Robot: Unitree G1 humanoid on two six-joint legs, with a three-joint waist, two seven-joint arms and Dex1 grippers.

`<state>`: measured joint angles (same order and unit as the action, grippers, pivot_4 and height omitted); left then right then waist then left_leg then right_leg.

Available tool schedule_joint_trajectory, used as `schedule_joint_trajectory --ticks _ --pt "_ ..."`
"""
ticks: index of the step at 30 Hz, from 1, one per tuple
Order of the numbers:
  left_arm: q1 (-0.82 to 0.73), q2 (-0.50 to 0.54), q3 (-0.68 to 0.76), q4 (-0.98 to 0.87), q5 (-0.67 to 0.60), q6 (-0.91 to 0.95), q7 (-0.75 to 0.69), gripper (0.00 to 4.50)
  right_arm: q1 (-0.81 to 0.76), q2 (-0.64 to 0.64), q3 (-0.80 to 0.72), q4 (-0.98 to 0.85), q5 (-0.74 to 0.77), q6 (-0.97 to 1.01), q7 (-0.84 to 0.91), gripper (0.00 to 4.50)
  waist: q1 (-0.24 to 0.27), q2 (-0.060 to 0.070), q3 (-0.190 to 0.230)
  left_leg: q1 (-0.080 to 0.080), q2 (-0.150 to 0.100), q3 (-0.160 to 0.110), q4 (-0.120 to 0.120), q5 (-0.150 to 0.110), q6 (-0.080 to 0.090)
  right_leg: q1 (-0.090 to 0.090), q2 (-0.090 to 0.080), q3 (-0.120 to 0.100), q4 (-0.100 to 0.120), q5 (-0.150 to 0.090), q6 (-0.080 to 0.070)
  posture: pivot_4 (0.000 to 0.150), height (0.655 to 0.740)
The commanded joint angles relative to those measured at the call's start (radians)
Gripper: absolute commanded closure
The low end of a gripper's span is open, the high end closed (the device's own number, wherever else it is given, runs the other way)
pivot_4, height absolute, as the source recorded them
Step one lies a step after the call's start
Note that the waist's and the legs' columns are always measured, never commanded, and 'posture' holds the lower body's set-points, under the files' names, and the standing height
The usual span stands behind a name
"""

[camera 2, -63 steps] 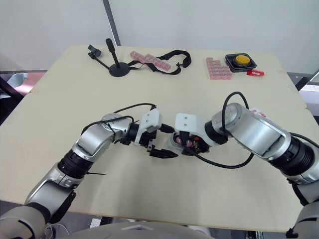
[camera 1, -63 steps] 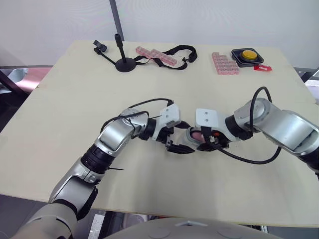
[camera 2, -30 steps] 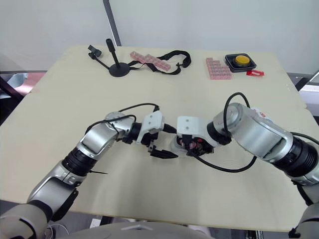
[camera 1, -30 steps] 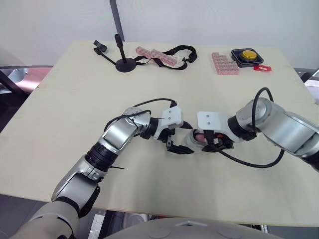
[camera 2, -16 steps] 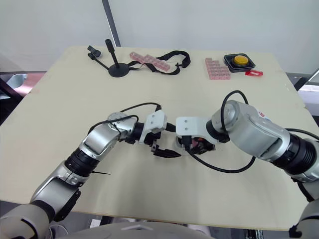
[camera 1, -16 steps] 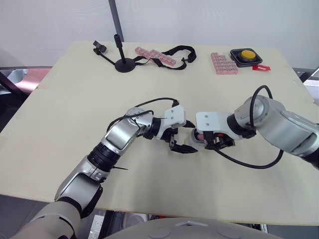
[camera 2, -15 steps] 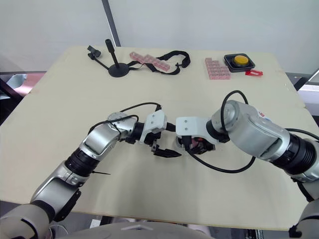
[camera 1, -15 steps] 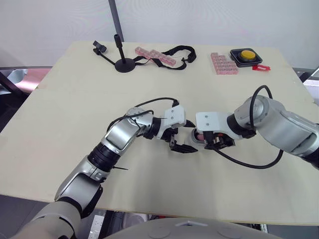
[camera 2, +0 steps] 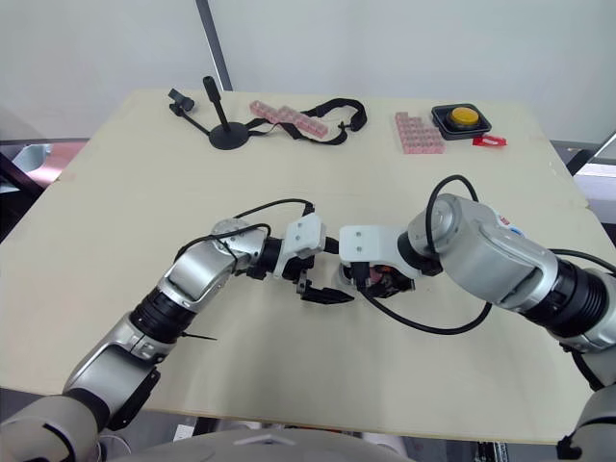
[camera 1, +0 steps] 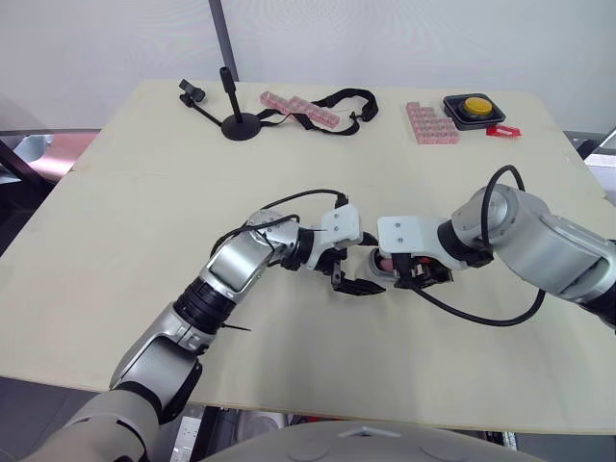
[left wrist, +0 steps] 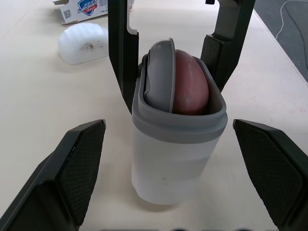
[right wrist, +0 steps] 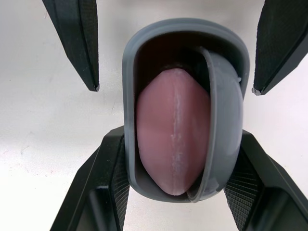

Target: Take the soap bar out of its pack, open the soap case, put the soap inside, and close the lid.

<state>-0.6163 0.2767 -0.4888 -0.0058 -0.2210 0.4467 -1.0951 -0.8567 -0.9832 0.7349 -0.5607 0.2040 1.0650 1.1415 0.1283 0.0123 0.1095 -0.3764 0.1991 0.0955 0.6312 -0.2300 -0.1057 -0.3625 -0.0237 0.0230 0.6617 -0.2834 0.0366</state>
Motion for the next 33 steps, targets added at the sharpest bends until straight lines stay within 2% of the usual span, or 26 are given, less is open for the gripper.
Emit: schedule_joint_trajectory --ticks 1,5,10,11,33 --pt "0.002 -0.004 0.009 0.0 0.011 -0.021 0.012 0.0 0.006 0.0 -0.022 -0.011 -0.012 0.004 0.001 2.42 0.0 0.0 0.0 0.0 0.0 0.0 0.0 0.0 0.0 0.0 0.0 0.0 0.0 0.0 0.0 0.15 0.74" --pt "-0.002 -0.01 0.013 0.012 0.008 -0.021 0.015 0.0 0.009 0.004 -0.025 -0.014 -0.01 0.007 -0.003 2.42 0.0 0.0 0.0 0.0 0.0 0.0 0.0 0.0 0.0 0.0 0.0 0.0 0.0 0.0 0.0 0.15 0.74" --pt "-0.005 -0.019 0.016 0.019 0.007 -0.025 0.015 1.43 0.013 0.008 -0.029 -0.016 -0.009 0.012 -0.007 2.42 0.0 0.0 0.0 0.0 0.0 0.0 0.0 0.0 0.0 0.0 0.0 0.0 0.001 0.0 0.0 0.15 0.74" --pt "-0.005 -0.02 0.016 0.019 0.006 -0.024 0.015 1.5 0.014 0.008 -0.03 -0.018 -0.008 0.013 -0.007 2.42 0.0 0.0 0.0 0.0 0.0 0.0 0.0 0.0 0.0 0.0 0.0 0.001 0.001 0.0 0.0 0.15 0.74" --pt "0.004 -0.03 -0.002 0.016 0.023 -0.074 0.01 1.5 0.015 0.008 -0.031 -0.007 -0.01 0.01 -0.001 2.42 -0.001 0.0 0.0 0.0 0.0 0.0 0.0 0.0 0.0 0.0 0.0 0.001 0.001 0.0 0.0 0.15 0.74"
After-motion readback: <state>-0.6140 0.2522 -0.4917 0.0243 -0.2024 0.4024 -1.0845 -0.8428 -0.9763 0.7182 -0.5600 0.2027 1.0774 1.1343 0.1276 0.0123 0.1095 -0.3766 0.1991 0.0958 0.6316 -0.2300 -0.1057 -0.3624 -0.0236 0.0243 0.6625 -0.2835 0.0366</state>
